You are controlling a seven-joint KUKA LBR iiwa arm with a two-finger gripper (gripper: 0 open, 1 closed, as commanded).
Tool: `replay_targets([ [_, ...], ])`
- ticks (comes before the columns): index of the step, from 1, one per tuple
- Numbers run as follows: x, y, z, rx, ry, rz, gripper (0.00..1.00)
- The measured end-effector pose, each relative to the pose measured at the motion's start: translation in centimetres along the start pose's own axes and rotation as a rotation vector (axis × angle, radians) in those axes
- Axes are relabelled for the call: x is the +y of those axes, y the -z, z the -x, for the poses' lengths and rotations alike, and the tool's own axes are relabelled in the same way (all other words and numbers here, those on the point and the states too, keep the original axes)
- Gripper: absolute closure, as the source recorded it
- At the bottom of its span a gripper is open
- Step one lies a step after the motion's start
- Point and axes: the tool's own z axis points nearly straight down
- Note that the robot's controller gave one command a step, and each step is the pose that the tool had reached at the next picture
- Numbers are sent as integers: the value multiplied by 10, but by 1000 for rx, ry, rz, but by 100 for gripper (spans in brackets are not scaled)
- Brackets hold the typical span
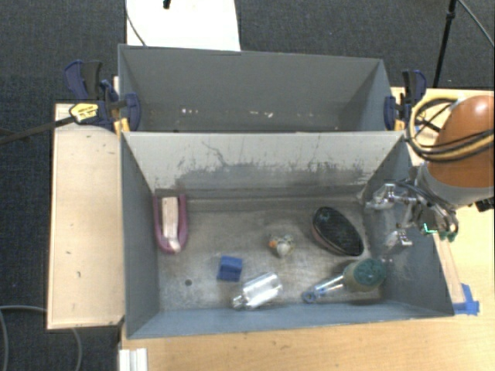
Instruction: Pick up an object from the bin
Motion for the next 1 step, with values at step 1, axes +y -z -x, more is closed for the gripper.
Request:
replay_targets([
  [1,60,-68,15,-13,-118,-1,0],
])
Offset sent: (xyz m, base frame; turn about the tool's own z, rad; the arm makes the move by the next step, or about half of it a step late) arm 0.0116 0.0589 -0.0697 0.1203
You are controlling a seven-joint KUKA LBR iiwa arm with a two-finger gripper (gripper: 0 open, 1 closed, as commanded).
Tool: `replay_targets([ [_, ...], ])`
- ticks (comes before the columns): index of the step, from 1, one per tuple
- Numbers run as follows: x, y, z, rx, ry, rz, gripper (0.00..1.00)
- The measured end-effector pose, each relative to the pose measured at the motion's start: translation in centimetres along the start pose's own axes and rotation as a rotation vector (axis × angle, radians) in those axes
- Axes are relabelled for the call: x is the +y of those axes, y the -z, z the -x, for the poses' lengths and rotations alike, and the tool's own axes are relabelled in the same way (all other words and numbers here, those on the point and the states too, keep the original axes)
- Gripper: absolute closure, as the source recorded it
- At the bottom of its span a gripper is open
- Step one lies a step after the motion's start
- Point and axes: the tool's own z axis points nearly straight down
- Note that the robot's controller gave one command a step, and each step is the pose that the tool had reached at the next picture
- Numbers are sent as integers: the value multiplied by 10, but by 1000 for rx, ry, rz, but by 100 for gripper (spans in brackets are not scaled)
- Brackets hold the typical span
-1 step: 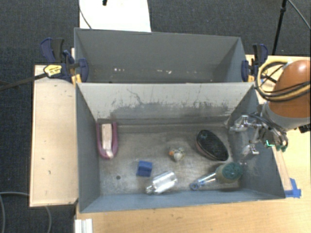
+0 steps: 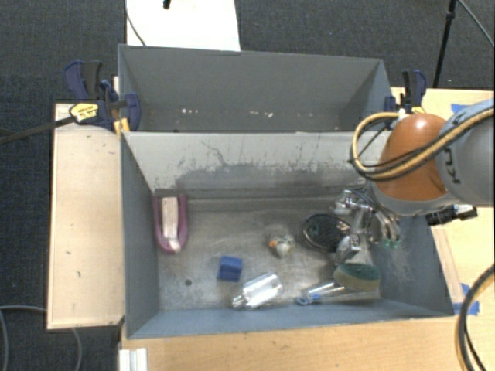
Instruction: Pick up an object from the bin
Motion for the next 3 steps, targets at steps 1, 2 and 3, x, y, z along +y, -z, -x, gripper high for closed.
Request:
replay_targets([
  [1,51,30,1,0,46,3,0],
  [2,46,29,-10,6,-211,0,0],
  [3,31,1,-8,6,-444,1,0],
])
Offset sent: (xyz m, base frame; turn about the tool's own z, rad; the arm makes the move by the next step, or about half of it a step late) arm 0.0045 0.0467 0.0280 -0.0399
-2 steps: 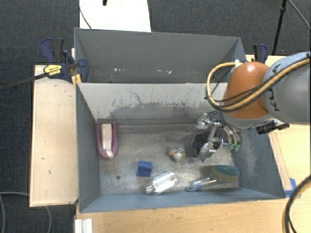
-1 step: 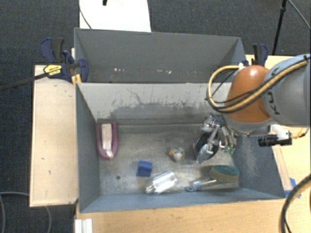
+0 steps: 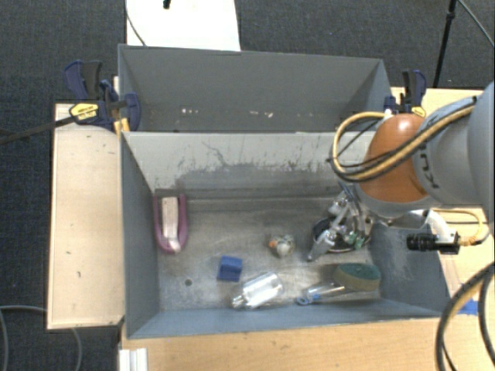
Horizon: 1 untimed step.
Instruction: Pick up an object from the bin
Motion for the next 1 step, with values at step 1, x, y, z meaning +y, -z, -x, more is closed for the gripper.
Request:
replay_targets([
  [1,-70,0,-16,-11,-139,0,0],
])
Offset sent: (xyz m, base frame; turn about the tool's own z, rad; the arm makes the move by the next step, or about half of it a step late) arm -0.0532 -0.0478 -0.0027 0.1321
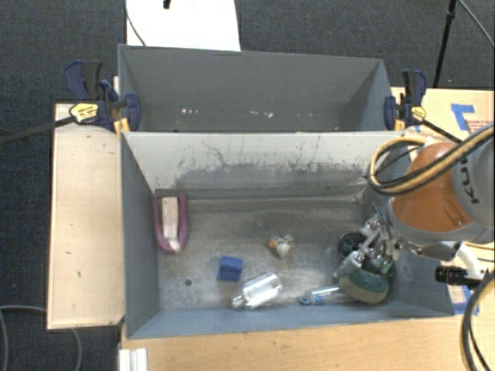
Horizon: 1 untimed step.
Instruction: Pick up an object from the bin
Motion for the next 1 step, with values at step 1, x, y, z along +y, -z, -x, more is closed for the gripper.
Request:
replay_targets([
  [1,2,0,0,-1,8,1,100],
])
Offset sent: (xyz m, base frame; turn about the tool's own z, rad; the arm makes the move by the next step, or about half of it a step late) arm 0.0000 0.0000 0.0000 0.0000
